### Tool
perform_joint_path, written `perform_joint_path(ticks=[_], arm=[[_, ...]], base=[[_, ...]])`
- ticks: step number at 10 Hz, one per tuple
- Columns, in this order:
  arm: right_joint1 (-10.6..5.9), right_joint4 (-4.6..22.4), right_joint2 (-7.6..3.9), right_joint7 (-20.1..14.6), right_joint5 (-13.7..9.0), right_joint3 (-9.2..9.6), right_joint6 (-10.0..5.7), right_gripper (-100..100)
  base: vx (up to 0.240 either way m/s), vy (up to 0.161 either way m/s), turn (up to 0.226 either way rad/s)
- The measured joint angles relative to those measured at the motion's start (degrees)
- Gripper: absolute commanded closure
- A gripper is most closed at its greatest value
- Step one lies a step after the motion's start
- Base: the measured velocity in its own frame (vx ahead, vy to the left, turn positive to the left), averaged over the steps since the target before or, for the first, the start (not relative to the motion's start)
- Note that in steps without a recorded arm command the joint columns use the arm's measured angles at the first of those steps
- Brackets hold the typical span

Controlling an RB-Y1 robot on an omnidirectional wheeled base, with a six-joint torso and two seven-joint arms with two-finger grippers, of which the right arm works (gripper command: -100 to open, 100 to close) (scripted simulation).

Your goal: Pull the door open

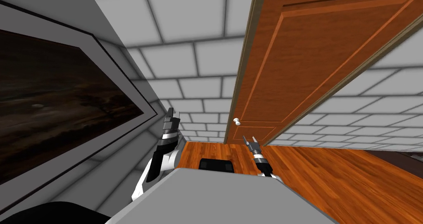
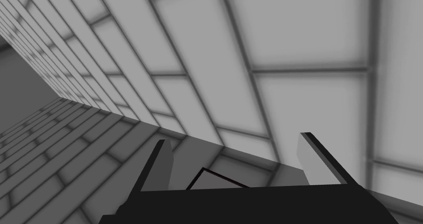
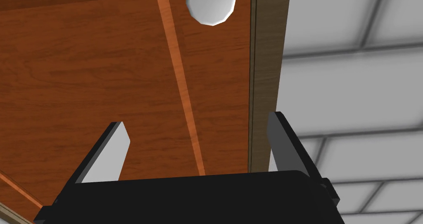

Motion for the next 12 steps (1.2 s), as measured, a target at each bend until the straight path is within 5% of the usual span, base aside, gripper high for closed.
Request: perform_joint_path(ticks=[6,12], arm=[[-1.42,5.9,0.88,3.9,2.2,-1.88,-1.37,-100],[-1.68,10.0,-2.83,3.4,-0.3,-5.27,-3.52,-100]], base=[[0.087,-0.003,0.06],[0.195,0.031,0.116]])
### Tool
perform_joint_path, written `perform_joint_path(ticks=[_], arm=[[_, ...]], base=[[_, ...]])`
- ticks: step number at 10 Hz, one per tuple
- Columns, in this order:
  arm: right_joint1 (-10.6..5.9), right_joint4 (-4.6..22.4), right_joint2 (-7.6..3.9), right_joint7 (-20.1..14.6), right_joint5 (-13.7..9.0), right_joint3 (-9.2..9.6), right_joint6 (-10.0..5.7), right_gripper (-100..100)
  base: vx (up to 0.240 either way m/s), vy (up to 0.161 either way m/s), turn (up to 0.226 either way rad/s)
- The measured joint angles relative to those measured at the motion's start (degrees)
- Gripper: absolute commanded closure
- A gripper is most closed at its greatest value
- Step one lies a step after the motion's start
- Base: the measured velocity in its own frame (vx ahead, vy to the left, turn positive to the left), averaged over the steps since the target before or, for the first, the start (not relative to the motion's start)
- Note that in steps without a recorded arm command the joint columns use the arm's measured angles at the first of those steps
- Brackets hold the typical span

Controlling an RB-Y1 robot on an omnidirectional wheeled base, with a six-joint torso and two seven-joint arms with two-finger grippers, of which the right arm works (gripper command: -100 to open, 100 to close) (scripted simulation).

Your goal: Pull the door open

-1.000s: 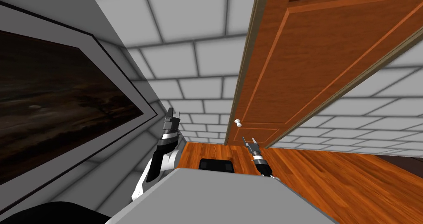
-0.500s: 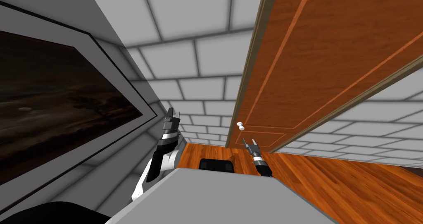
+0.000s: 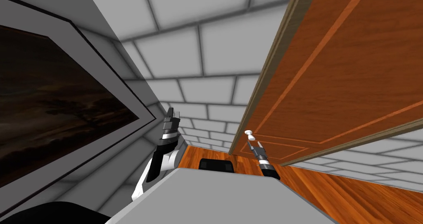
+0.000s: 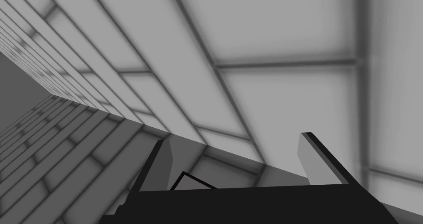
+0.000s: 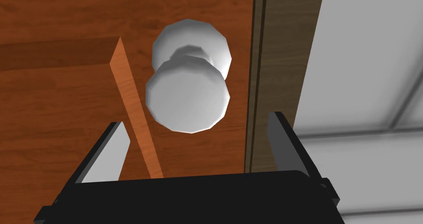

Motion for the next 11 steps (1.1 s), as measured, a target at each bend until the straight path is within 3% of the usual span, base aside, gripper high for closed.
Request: perform_joint_path(ticks=[2,3,9,11], arm=[[0.02,1.2,-0.77,-0.1,-0.8,-1.05,-0.69,-100],[0.02,1.2,-0.8,-0.1,-0.8,-1.11,-0.8,100],[0.07,1.3,-0.81,-0.1,-0.7,-1.05,-0.55,100],[0.0,1.4,-1.07,-1.7,-1.8,-0.53,-0.45,100]], base=[[0.137,-0.005,0.065],[-0.011,-0.003,-0.025],[-0.018,-0.003,0.009],[-0.04,-0.013,0.034]])
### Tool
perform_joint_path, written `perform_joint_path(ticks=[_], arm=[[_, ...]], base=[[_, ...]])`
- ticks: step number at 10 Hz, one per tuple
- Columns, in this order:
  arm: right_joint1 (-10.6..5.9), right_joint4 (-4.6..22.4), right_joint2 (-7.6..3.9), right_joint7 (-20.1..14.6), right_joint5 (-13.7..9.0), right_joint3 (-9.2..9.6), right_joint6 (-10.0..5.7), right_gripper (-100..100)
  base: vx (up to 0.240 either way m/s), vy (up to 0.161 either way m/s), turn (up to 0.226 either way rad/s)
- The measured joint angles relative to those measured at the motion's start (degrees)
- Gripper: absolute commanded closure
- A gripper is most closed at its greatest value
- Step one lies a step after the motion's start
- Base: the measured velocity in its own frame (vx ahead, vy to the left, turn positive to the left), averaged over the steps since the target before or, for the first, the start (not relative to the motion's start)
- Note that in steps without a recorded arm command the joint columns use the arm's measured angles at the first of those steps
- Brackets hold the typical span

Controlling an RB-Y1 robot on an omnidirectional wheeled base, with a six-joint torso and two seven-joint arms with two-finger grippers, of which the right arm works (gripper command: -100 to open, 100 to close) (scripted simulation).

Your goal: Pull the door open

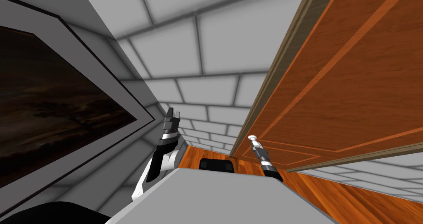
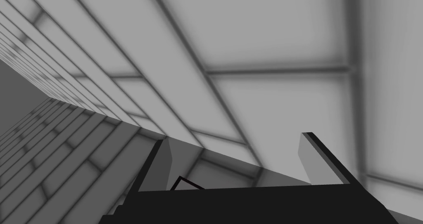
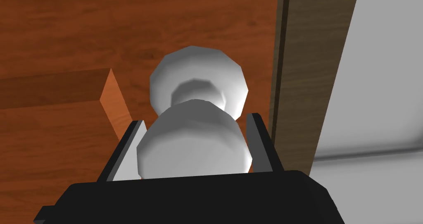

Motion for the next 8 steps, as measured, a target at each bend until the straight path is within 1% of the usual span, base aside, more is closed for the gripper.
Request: perform_joint_path(ticks=[5,8], arm=[[0.34,-0.5,-0.38,-5.3,-2.9,1.68,0.33,100],[0.56,-1.0,-0.74,-9.9,-5.3,3.05,0.62,100]], base=[[-0.041,-0.011,0.042],[-0.053,-0.015,0.051]])
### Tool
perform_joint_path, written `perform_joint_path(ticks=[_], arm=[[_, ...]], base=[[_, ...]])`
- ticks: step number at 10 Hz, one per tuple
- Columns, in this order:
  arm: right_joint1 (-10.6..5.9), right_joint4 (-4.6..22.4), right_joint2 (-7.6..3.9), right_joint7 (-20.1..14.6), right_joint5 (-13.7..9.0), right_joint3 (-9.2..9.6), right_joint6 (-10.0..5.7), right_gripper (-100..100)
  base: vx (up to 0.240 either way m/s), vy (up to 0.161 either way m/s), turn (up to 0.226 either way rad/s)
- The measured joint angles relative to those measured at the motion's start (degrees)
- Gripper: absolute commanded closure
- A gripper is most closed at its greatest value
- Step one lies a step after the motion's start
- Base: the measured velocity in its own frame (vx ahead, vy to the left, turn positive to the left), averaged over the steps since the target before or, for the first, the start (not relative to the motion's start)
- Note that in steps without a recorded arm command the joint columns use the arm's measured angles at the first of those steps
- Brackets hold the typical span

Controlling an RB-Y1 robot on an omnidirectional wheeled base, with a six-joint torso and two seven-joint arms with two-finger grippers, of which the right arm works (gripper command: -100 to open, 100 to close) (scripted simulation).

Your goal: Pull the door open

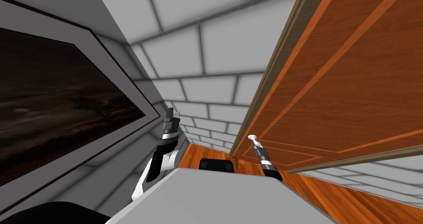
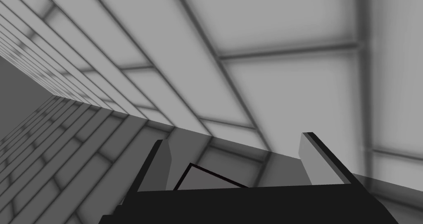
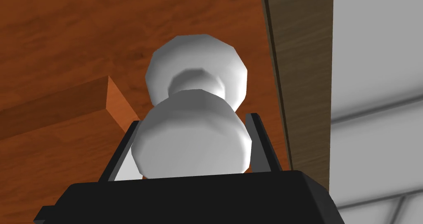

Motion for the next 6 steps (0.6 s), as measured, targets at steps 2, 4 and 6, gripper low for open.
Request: perform_joint_path(ticks=[2,4,6], arm=[[0.04,-0.1,-0.36,-3.2,-1.8,0.97,0.15,100],[0.13,0.0,-0.58,-5.6,-3.0,1.6,0.04,100],[0.2,-0.3,-0.89,-8.4,-4.5,2.37,0.26,100]], base=[[-0.048,-0.014,0.044],[-0.042,-0.007,0.047],[-0.036,-0.015,0.034]])
